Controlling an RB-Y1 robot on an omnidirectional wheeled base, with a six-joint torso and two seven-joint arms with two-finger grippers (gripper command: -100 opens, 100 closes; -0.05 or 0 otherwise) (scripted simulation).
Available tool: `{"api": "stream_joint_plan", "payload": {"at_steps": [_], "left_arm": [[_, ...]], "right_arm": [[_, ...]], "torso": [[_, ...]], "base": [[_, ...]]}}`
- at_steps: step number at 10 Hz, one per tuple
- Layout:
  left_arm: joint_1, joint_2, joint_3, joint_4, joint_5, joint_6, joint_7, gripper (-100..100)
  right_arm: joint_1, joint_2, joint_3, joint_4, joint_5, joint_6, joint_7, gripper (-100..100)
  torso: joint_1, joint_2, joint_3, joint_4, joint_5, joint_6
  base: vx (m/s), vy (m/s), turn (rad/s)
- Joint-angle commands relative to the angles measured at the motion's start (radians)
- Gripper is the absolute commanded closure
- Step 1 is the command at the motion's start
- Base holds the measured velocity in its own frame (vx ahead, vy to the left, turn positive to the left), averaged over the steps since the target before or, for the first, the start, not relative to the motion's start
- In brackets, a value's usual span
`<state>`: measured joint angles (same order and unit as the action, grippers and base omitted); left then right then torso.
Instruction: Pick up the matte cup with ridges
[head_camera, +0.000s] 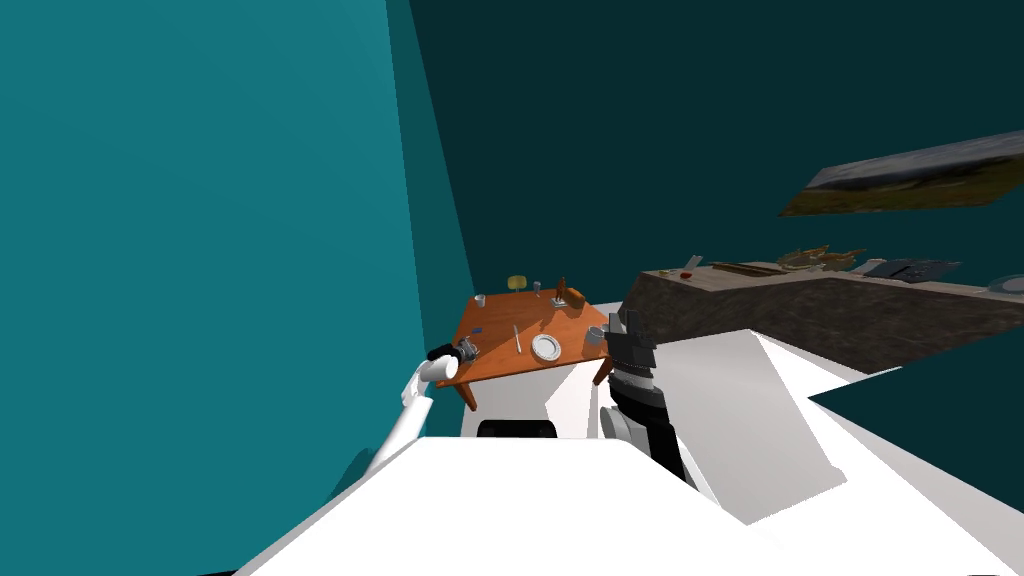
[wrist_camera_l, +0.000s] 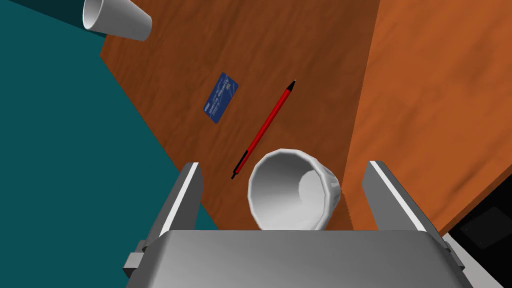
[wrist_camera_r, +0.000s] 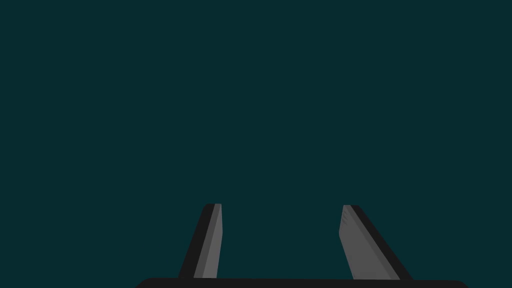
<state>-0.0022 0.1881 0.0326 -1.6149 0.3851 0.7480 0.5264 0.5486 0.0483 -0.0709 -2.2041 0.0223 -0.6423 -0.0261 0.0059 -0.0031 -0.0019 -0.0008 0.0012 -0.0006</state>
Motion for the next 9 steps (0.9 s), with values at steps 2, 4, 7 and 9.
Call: {"api": "stream_joint_plan", "payload": {"at_steps": [2,4,7,9], "left_arm": [[-0.024,-0.013,-0.007,0.045,-0.003,0.049,0.024,-100],[-0.043,-0.020,-0.013,0.087,0.001,0.103,0.047,-100],[-0.061,-0.030,-0.021,0.139,0.005,0.166,0.074,-100],[-0.061,-0.035,-0.026,0.176,0.006,0.202,0.088,-100]], "right_arm": [[0.000,0.000,0.000,0.000,0.000,0.000,0.000,0],[0.000,0.000,0.000,0.000,0.000,0.000,0.000,0],[0.000,0.000,0.000,0.000,0.000,0.000,0.000,0],[0.000,0.000,0.000,0.000,0.000,0.000,0.000,0]], "torso": [[0.000,0.001,0.000,0.000,0.000,0.000],[-0.002,0.001,0.001,0.000,0.000,0.000],[-0.001,0.001,0.000,0.000,0.000,0.000],[-0.001,0.001,0.000,0.000,0.000,0.000]], "base": [[0.026,0.075,-0.024],[0.038,0.066,-0.023],[0.037,0.080,-0.023],[0.035,0.072,-0.018]]}}
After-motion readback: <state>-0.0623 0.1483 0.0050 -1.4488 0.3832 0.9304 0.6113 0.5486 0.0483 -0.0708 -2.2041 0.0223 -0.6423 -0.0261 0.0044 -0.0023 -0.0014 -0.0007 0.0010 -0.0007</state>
